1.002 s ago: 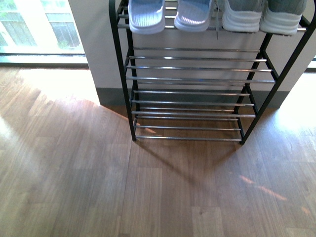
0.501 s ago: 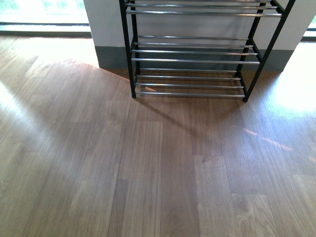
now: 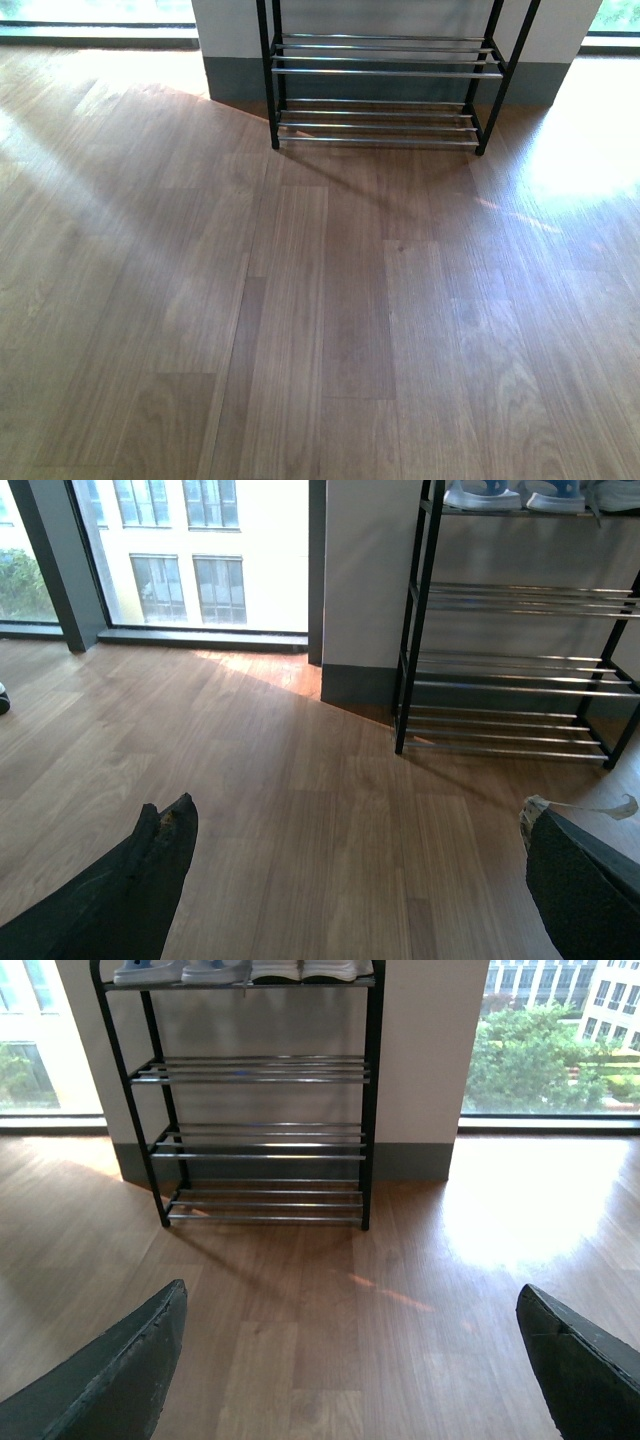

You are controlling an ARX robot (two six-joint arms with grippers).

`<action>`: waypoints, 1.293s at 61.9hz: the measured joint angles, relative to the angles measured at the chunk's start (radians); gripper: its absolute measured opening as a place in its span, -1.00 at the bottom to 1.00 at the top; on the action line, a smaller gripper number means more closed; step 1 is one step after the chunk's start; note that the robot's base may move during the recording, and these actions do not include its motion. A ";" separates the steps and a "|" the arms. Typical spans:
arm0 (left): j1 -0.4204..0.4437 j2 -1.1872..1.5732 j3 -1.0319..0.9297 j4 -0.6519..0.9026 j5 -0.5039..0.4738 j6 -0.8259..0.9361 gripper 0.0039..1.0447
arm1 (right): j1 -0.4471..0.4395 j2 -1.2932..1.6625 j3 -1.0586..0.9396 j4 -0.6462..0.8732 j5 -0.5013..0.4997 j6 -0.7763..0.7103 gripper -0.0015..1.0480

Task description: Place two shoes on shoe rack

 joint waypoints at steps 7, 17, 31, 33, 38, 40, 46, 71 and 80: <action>0.000 0.000 0.000 0.000 0.000 0.000 0.83 | 0.000 0.000 0.000 0.000 0.000 0.000 0.82; 0.000 0.000 0.000 0.000 0.000 0.000 0.83 | 0.000 0.000 0.000 0.000 0.000 0.000 0.82; 0.000 0.000 0.000 0.000 0.001 0.000 0.83 | 0.000 0.000 0.000 0.000 0.000 0.000 0.82; 0.000 0.000 0.000 0.000 0.000 0.000 0.83 | 0.000 0.000 0.000 0.000 0.000 0.000 0.82; 0.000 0.000 0.000 0.000 0.000 0.000 0.83 | 0.000 0.000 0.000 0.000 0.000 0.000 0.82; 0.000 0.000 0.000 0.000 0.000 0.000 0.83 | 0.000 0.000 0.000 0.000 0.000 0.000 0.82; 0.000 0.000 0.000 0.000 0.001 0.000 0.83 | 0.000 0.000 0.000 0.000 0.000 0.000 0.82; 0.000 0.000 0.000 0.000 -0.002 0.000 0.83 | 0.000 0.000 0.000 0.000 -0.001 0.000 0.82; 0.000 0.000 0.000 0.000 -0.002 0.000 0.83 | 0.000 0.000 0.000 0.000 -0.001 0.000 0.82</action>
